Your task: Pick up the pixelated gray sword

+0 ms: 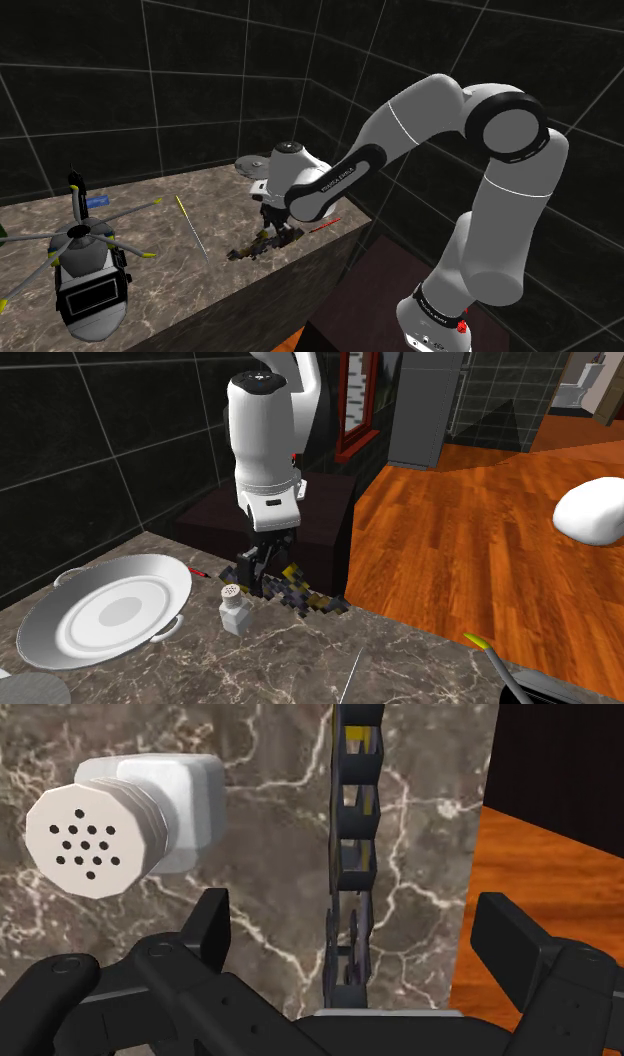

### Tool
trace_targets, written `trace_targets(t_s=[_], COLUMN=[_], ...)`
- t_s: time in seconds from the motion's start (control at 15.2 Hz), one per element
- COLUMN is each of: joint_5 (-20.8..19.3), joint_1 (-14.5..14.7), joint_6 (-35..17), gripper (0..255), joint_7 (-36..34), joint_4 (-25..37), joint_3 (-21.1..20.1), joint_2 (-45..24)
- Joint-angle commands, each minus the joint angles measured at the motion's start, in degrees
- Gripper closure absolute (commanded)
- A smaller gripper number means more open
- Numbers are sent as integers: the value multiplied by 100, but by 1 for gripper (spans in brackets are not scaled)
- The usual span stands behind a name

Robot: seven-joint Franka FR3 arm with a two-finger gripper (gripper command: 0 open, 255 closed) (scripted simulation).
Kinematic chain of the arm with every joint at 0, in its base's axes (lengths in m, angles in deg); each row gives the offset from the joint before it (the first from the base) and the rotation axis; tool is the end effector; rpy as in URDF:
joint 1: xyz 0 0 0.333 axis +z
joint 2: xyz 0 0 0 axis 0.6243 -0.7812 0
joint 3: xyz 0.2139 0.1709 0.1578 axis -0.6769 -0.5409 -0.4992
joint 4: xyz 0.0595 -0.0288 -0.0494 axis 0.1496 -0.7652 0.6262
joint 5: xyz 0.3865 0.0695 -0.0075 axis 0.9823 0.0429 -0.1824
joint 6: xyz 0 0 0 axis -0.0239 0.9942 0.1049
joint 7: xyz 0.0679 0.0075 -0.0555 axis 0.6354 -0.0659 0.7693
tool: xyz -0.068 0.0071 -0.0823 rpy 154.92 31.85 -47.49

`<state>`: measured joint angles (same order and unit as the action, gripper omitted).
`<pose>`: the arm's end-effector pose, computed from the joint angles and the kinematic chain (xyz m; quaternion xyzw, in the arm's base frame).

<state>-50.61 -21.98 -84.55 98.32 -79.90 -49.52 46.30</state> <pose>0.4878 0.1782 0.2347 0.7744 0.6324 -0.0146 0.0133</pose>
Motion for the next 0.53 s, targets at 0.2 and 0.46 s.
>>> trace_targets(t_s=[0.2,0.46], joint_5=[-40,-39], joint_1=[12,15], joint_6=[-206,-204], gripper=[255,255], joint_7=[-35,-40], joint_4=[-26,-33], joint_3=[15,13], joint_2=[-178,-170])
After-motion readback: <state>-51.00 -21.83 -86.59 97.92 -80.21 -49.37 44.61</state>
